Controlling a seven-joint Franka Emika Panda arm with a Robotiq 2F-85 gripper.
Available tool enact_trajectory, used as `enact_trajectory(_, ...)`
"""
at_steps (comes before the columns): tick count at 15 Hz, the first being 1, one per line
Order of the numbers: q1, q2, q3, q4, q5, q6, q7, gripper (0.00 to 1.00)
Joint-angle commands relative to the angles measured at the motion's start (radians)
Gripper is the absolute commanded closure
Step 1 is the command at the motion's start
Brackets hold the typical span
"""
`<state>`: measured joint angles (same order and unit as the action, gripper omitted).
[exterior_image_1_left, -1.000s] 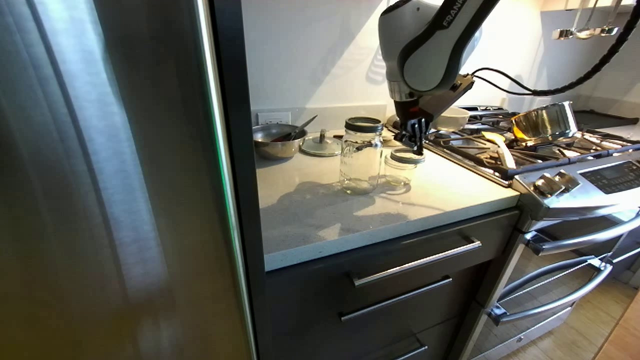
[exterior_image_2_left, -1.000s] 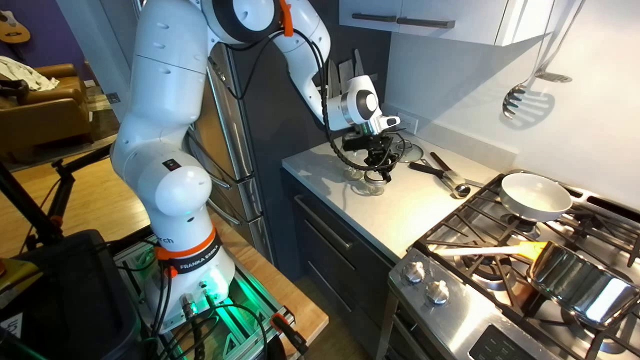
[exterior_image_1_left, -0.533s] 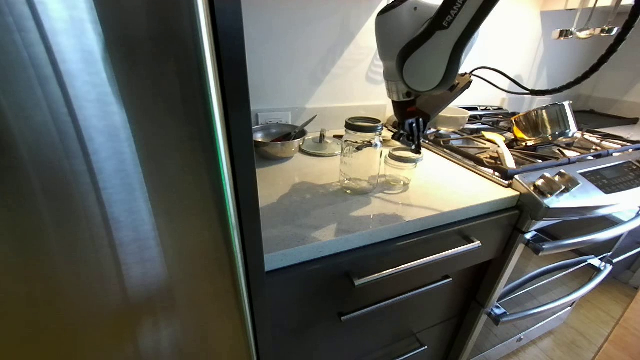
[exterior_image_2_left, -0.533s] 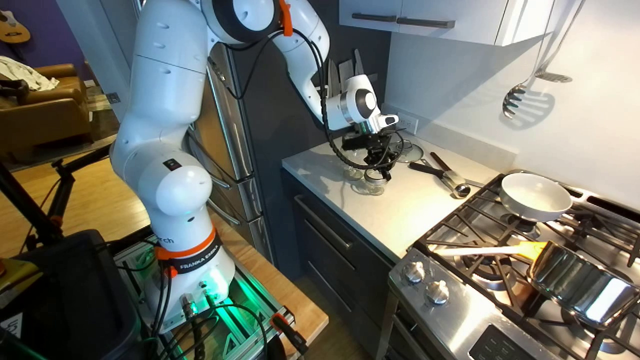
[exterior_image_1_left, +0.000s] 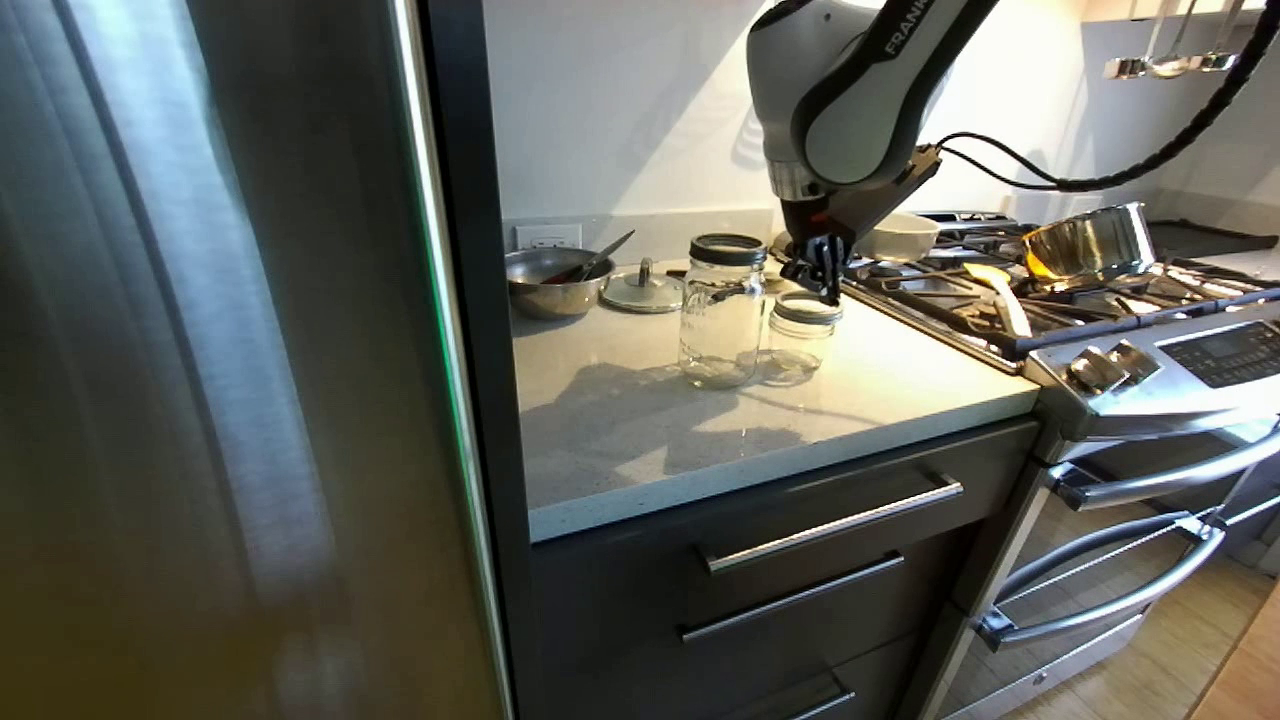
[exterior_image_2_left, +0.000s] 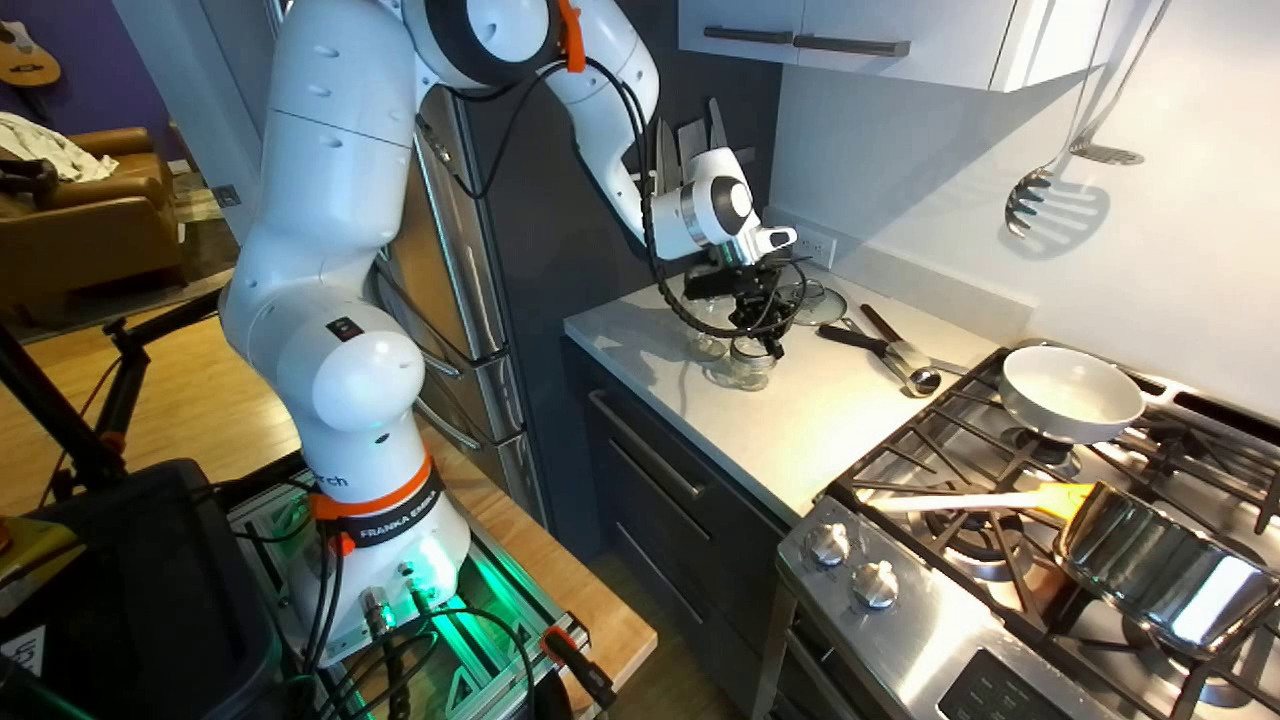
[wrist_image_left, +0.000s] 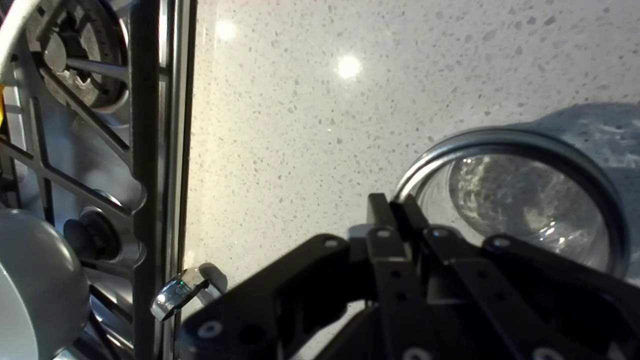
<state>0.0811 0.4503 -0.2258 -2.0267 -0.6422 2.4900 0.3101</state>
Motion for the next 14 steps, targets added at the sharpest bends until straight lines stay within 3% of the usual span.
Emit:
enact_trajectory(1,0.003,0.01,0.002,0.001,-0.021,0.003,0.03,0.98)
enact_trajectory(14,0.01,0.034,-0.002,0.02,-0.023,-0.003,0.052,0.98)
